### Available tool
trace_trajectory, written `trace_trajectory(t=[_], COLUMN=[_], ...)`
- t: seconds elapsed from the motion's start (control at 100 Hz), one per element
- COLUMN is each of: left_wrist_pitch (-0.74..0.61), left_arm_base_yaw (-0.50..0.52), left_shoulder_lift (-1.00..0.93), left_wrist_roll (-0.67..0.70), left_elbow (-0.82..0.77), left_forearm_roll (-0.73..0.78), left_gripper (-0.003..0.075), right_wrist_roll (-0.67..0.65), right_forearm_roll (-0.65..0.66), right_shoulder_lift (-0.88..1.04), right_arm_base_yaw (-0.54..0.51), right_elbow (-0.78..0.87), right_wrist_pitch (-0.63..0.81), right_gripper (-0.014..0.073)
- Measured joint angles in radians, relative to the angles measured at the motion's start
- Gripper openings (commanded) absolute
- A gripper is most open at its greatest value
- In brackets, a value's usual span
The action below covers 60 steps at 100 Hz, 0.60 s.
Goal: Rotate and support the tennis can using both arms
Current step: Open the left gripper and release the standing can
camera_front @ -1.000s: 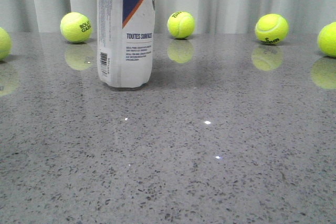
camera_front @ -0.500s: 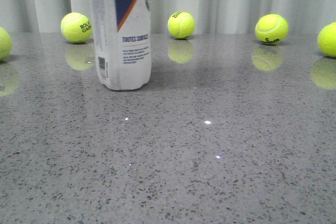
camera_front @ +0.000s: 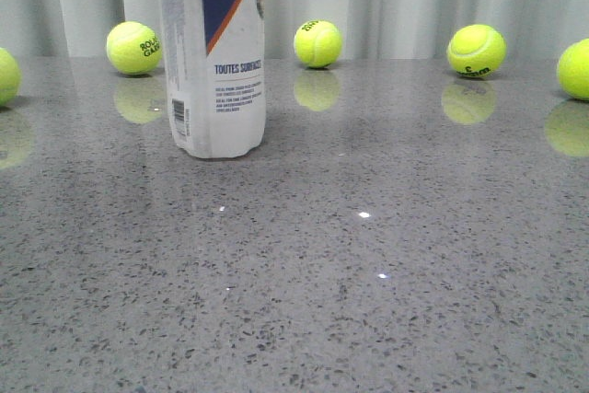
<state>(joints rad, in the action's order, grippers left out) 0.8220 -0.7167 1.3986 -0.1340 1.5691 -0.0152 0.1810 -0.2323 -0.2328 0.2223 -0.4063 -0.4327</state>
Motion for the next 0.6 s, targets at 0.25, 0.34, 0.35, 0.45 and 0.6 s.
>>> trace_trajectory(t=[0.25, 0.34, 0.35, 0.45, 0.6], left_wrist_pitch=[-0.207, -0.235, -0.235, -0.219, -0.173], left_arm_base_yaw=[0.000, 0.000, 0.000, 0.000, 0.000], left_shoulder_lift=[-0.196, -0.264, -0.273, -0.325, -0.363], left_wrist_roll=[0.000, 0.000, 0.000, 0.000, 0.000], left_elbow=[-0.337, -0.441, -0.448, -0.534, -0.614], left_forearm_roll=[-0.048, -0.052, -0.054, -0.057, -0.010], left_gripper=[-0.0018, -0.0018, -0.0018, -0.0018, -0.0019], right_wrist_roll=[0.000, 0.000, 0.000, 0.000, 0.000], right_forearm_roll=[0.000, 0.000, 0.000, 0.000, 0.000], right_shoulder_lift=[0.000, 0.000, 0.000, 0.000, 0.000], right_arm_base_yaw=[0.000, 0.000, 0.000, 0.000, 0.000], right_elbow=[0.000, 0.000, 0.000, 0.000, 0.000], right_wrist_pitch=[0.000, 0.000, 0.000, 0.000, 0.000], right_gripper=[-0.0067, -0.0067, -0.0067, -0.0067, -0.0067])
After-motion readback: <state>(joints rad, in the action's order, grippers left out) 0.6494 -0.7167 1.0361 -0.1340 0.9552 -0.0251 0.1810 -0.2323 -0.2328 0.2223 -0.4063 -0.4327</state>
